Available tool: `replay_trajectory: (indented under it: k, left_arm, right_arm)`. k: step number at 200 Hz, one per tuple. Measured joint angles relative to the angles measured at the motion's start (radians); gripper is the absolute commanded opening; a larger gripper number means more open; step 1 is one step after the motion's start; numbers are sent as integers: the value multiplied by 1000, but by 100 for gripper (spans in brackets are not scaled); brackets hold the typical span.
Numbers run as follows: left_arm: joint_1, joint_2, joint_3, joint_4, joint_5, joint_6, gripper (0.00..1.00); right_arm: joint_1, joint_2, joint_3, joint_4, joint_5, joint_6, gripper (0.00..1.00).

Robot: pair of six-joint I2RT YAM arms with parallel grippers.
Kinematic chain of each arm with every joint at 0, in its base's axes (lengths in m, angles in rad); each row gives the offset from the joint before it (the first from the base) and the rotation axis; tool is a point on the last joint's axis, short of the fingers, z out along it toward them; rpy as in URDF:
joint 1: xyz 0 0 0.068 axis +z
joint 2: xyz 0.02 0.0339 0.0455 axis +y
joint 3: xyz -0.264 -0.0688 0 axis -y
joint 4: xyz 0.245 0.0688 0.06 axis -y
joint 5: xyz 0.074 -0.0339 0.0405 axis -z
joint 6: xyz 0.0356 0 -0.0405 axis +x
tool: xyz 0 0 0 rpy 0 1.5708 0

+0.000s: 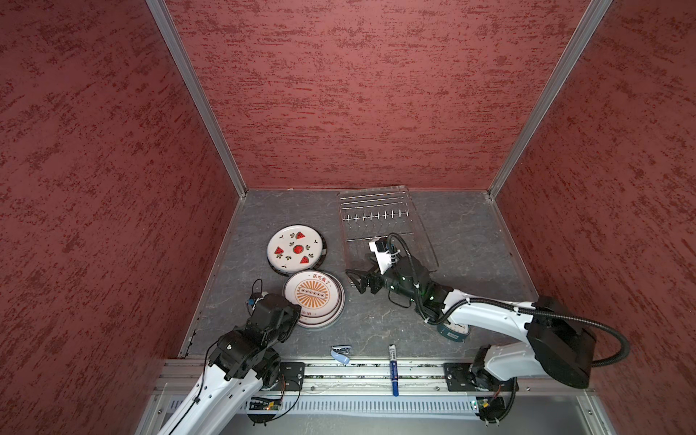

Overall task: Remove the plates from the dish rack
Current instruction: 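Lower the sunburst plate onto the sunburst stack with the left gripper while right gripper withdraws, then open the left gripper to release the plate on the stack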

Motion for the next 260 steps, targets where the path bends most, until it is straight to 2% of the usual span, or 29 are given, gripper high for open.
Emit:
replay_trajectory:
  k: [67,113,165,260]
  left_arm:
    - [0,77,-6,53,24,-11,13]
    - [1,91,-25,83,22,-21,38]
    - [3,94,-49,99,1,-33,51]
    - [2,204,-44,124,-124,-28,56]
  right_arm:
    - [3,-37,0,0,14,0,99]
    - [3,-37,0,0,17,0,99]
    - [4,-37,0,1,18,0,99]
    - [10,-37,0,0,29,0,99]
